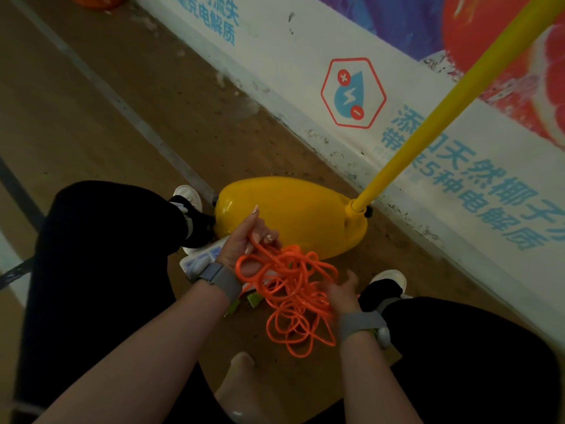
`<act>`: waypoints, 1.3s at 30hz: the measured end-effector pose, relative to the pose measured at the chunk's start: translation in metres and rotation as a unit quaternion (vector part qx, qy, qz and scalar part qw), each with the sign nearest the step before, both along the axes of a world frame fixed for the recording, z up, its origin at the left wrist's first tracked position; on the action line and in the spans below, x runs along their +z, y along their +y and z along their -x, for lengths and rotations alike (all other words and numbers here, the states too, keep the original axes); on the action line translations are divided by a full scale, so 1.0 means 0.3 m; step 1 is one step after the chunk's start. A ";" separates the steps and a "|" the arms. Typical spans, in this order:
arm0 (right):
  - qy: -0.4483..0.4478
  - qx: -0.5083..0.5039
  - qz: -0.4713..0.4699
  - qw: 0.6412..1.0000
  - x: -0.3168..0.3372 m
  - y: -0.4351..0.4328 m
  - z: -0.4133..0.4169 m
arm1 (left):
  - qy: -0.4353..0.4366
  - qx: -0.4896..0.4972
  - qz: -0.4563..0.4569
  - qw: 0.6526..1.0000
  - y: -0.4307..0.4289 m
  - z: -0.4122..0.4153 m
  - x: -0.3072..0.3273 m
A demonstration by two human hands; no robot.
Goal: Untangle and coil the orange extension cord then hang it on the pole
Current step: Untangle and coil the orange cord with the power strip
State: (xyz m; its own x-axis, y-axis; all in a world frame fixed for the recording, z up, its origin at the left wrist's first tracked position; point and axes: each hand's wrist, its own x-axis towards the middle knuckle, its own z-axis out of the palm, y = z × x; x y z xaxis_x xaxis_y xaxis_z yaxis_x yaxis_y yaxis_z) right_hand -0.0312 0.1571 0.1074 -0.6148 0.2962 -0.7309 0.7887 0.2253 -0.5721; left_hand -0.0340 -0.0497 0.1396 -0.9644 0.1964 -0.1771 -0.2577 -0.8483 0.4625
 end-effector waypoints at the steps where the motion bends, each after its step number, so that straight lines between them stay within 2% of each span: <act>1: 0.034 0.031 -0.026 0.999 -0.012 0.004 -0.003 | -0.011 0.000 -0.009 1.000 -0.002 0.000 0.007; 3: 0.064 0.036 0.035 0.997 -0.001 -0.007 -0.007 | -0.088 0.003 0.021 0.996 -0.006 0.008 0.001; 4: 0.063 0.034 0.081 0.994 0.012 -0.016 -0.012 | -0.121 0.009 0.081 0.989 -0.007 0.016 -0.008; 5: 0.064 0.026 0.110 0.992 0.020 -0.024 -0.009 | -0.132 0.021 0.206 0.969 -0.012 0.020 -0.021; 7: 0.107 0.029 0.097 0.989 0.025 -0.025 0.003 | -0.064 0.006 0.505 0.861 -0.009 0.018 -0.047; 8: 0.115 0.049 0.063 0.990 0.024 -0.023 0.009 | -0.023 -0.010 0.574 0.818 0.000 0.012 -0.065; 9: 0.109 0.088 0.025 0.990 0.026 -0.024 0.011 | 0.003 -0.028 0.597 0.802 0.010 0.001 -0.085; 11: 0.079 0.205 -0.076 0.973 0.021 -0.021 0.006 | 0.011 -0.036 0.555 0.831 0.035 -0.019 -0.109; 13: 0.077 0.285 -0.177 0.939 0.027 -0.018 -0.011 | -0.022 -0.023 0.474 0.880 0.059 -0.021 -0.106; 15: 0.085 0.309 -0.194 0.927 0.026 -0.012 -0.022 | -0.074 0.001 0.376 0.924 0.062 -0.002 -0.088; 17: 0.080 0.336 -0.152 0.926 0.017 -0.023 -0.028 | -0.113 0.056 0.292 0.948 0.047 0.021 -0.079; 19: 0.086 0.382 -0.138 0.910 -0.008 -0.052 -0.043 | -0.144 0.117 0.203 0.961 0.020 0.036 -0.074; 23: 0.117 0.458 -0.210 0.856 -0.044 -0.106 -0.066 | -0.167 0.156 0.055 0.972 0.014 0.031 -0.058; 27: 0.115 0.403 -0.101 0.902 -0.060 -0.120 -0.065 | -0.182 0.145 0.000 0.973 0.033 0.023 -0.035; 29: 0.127 0.421 -0.117 0.891 -0.069 -0.113 -0.073 | -0.199 0.124 0.037 0.971 0.041 0.022 -0.028; 31: 0.147 0.420 -0.125 0.887 -0.079 -0.111 -0.078 | -0.191 0.101 0.212 0.953 0.044 0.034 -0.043; 33: 0.158 0.362 -0.098 0.913 -0.090 -0.107 -0.070 | -0.150 0.070 0.436 0.885 0.042 0.028 -0.058; 34: 0.144 0.311 -0.061 0.938 -0.089 -0.103 -0.067 | -0.146 0.057 0.497 0.853 0.041 0.020 -0.062; 36: 0.102 0.179 0.049 0.977 -0.087 -0.091 -0.060 | -0.191 0.060 0.536 0.820 0.029 0.007 -0.065; 37: 0.079 0.103 0.111 0.985 -0.092 -0.085 -0.060 | -0.220 0.065 0.530 0.817 0.023 0.004 -0.070; 39: 0.036 -0.019 0.209 0.977 -0.082 -0.079 -0.057 | -0.275 0.058 0.511 0.812 0.019 0.001 -0.080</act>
State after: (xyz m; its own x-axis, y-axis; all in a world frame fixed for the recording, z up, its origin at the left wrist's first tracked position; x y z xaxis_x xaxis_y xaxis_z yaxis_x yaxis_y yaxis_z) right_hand -0.0140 0.1334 0.0828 -0.6640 0.0054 -0.7477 0.7457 -0.0685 -0.6627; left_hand -0.0344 -0.0441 0.1156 -0.6857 -0.4110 -0.6007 -0.6098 -0.1263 0.7824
